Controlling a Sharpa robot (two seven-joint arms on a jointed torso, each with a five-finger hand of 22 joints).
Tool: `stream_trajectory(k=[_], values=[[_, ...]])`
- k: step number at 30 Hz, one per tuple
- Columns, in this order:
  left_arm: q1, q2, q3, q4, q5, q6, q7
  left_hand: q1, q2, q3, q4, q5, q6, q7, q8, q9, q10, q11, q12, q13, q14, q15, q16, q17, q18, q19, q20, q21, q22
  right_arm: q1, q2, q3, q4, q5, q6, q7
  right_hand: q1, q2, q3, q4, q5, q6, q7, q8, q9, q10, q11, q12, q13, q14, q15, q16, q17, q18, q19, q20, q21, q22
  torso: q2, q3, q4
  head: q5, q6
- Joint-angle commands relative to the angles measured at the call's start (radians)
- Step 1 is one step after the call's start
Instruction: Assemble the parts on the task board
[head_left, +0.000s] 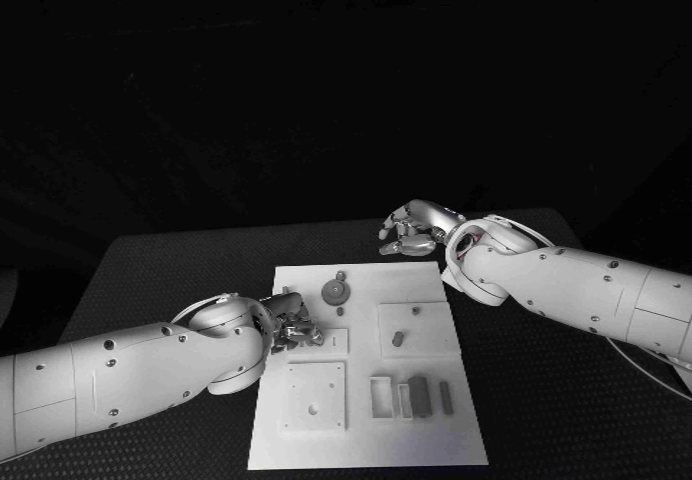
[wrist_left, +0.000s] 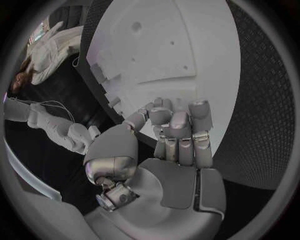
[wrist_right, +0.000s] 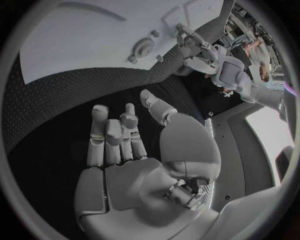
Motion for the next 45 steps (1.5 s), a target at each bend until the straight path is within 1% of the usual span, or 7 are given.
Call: stream_trajectory(k=[1,9,20,30,38,43,45], values=[[-0.003,0.003,-0.003,0.001,0.014,0.043,-0.007,-0.01,0.004,0.05,-0.006,0.004,0.161,-0.085,0.013,0.113,-0.011,-0.017,0.006,-0.002,-0.022,-0.022,0.005,-0.002,0.023,0.002,0.0,0.003,0.021,0.0,0.001,0.0,0.002,0.0,0.012,0.009,-0.004,0.007,0.0,0.001,0.003,0.015,0.019,-0.005,0.001,-0.003,0.0,-0.006,-0.001,-0.006,-0.004,-0.003,0.0,0.014,-0.01,0.0,-0.007,0.013,0.0,0.0005,-0.0005,0.001,0.0],[-0.003,0.007,-0.003,-0.001,0.024,0.047,-0.007,-0.031,0.009,0.055,-0.004,0.003,0.166,-0.087,0.019,0.115,-0.012,-0.019,0.015,-0.001,-0.024,-0.021,0.013,-0.008,0.023,0.003,0.0,0.007,0.02,0.0,0.0,0.0,0.002,0.0,0.012,0.008,-0.003,0.007,0.0,0.001,0.003,0.015,0.019,-0.005,0.001,-0.003,0.0,-0.006,-0.001,-0.006,-0.004,-0.003,0.0,0.014,-0.01,0.0,-0.007,0.013,0.0,0.0007,-0.001,0.002,-0.002],[-0.003,0.015,-0.003,-0.01,0.027,0.064,-0.01,-0.045,0.01,0.07,-0.009,0.056,0.171,-0.091,0.029,0.119,-0.016,-0.023,0.035,0.0,-0.024,-0.022,0.033,-0.017,0.024,0.007,0.001,0.02,0.022,0.0,0.0,0.0,0.003,0.0,0.013,0.009,-0.003,0.008,0.001,0.0,0.003,0.015,0.019,-0.005,0.002,-0.003,0.0,-0.006,-0.001,-0.007,-0.004,-0.003,0.0,0.014,-0.01,0.0,-0.007,0.013,0.0,0.0017,-0.0008,0.002,-0.002],[-0.003,0.025,-0.002,-0.024,0.027,0.099,-0.02,-0.043,0.005,0.072,-0.009,0.057,0.17,-0.092,0.03,0.12,-0.017,-0.024,0.037,0.0,-0.025,-0.022,0.035,-0.018,0.024,0.007,0.001,0.022,0.022,0.0,0.0,0.0,0.004,0.0,0.015,0.009,-0.002,0.009,0.001,-0.001,0.003,0.016,0.019,-0.005,0.002,-0.004,0.0,-0.006,-0.001,-0.007,-0.004,-0.003,0.0,0.014,-0.011,0.0,-0.007,0.013,0.0,0.0019,-0.0007,0.002,-0.004],[-0.003,0.03,-0.001,-0.029,0.044,0.095,-0.018,-0.042,0.0,0.071,-0.006,0.028,0.163,-0.089,0.029,0.12,-0.021,-0.021,0.039,-0.004,-0.031,-0.023,0.036,-0.026,0.025,0.003,0.003,0.022,0.019,0.0,0.001,0.0,0.002,0.0,0.017,0.009,-0.002,0.009,0.001,-0.001,0.003,0.016,0.019,-0.005,0.002,-0.004,0.0,-0.006,-0.001,-0.007,-0.004,-0.003,0.0,0.014,-0.011,0.0,-0.007,0.013,0.0,0.0009,-0.0007,0.001,-0.003],[-0.003,0.032,-0.001,-0.03,0.059,0.085,-0.013,-0.047,-0.012,0.065,0.006,-0.048,0.156,-0.086,0.026,0.117,-0.025,-0.018,0.037,-0.01,-0.037,-0.025,0.035,-0.039,0.027,-0.001,0.003,0.017,0.016,0.0,0.002,0.0,0.001,0.0,0.018,0.009,-0.002,0.009,0.001,-0.001,0.003,0.016,0.019,-0.005,0.002,-0.004,0.0,-0.006,-0.001,-0.007,-0.004,-0.004,0.0,0.014,-0.011,0.0,-0.007,0.013,0.0,0.0009,-0.0007,0.0,-0.003],[-0.003,0.034,-0.001,-0.031,0.06,0.084,-0.014,-0.047,-0.013,0.065,0.008,-0.055,0.155,-0.086,0.026,0.117,-0.025,-0.018,0.037,-0.011,-0.038,-0.026,0.035,-0.041,0.027,-0.002,0.004,0.016,0.015,0.0,0.002,0.0,0.002,0.0,0.018,0.01,-0.002,0.009,0.001,-0.001,0.003,0.016,0.019,-0.005,0.002,-0.004,0.0,-0.006,-0.001,-0.007,-0.004,-0.004,0.0,0.014,-0.011,0.0,-0.007,0.013,0.0,0.0009,-0.0006,0.0,-0.003]])
